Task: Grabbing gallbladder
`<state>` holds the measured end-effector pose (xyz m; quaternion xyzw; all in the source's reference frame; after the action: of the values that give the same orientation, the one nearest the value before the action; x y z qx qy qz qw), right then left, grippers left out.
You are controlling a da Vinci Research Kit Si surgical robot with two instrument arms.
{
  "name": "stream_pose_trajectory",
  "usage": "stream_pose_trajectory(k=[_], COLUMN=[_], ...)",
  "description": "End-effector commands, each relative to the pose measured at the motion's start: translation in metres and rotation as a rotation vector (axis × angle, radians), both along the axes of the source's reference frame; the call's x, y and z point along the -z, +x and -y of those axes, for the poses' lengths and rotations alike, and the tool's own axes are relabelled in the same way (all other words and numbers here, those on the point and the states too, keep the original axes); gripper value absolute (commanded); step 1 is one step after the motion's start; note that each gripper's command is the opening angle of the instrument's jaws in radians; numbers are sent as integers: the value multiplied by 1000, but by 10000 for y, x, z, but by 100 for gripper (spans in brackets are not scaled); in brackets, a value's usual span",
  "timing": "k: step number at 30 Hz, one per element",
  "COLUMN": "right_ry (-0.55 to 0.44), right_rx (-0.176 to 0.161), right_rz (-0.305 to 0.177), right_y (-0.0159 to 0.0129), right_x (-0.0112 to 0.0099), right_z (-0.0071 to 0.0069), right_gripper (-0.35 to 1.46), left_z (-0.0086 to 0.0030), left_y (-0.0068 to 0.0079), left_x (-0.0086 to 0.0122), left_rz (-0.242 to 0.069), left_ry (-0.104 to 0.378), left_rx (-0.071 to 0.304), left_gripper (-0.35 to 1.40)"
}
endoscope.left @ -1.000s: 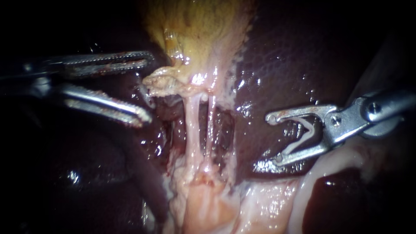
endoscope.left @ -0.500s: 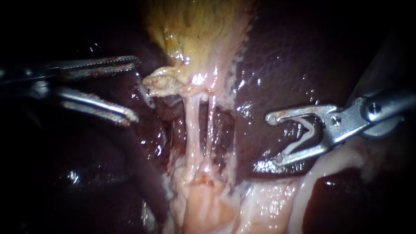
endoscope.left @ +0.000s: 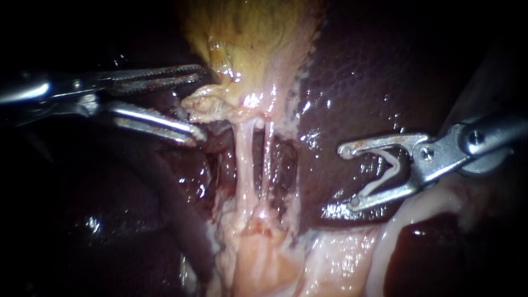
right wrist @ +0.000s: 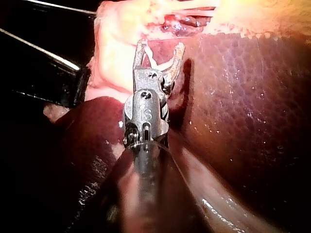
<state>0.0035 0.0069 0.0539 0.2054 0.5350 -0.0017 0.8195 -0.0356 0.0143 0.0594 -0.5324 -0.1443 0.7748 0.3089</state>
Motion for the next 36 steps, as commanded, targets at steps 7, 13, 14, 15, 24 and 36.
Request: stream_pose_trajectory(k=[7,13,14,15,24,36], right_ry=[0,0,0,0,0,0], right_rx=[0,0,0,0,0,0], right_rz=[0,0,0,0,0,0], right_y=[0,0,0,0,0,0], right_x=[0,1,1,1,1,1], right_z=[0,0,0,0,0,0], right_gripper=[46,46,46,46,46,46], left_z=[0,3,3,4,7,9], left_y=[-12,-12,-12,-13,-11,6], left_x=[-5,-14,-17,-18,-15,4], left_rz=[-5,-6,-8,-8,-35,-43], left_ry=[-2,-6,-6,-6,7,143], left_rx=[6,1,-1,-1,-26,-67], left_gripper=[42,16,9,2,-35,-35])
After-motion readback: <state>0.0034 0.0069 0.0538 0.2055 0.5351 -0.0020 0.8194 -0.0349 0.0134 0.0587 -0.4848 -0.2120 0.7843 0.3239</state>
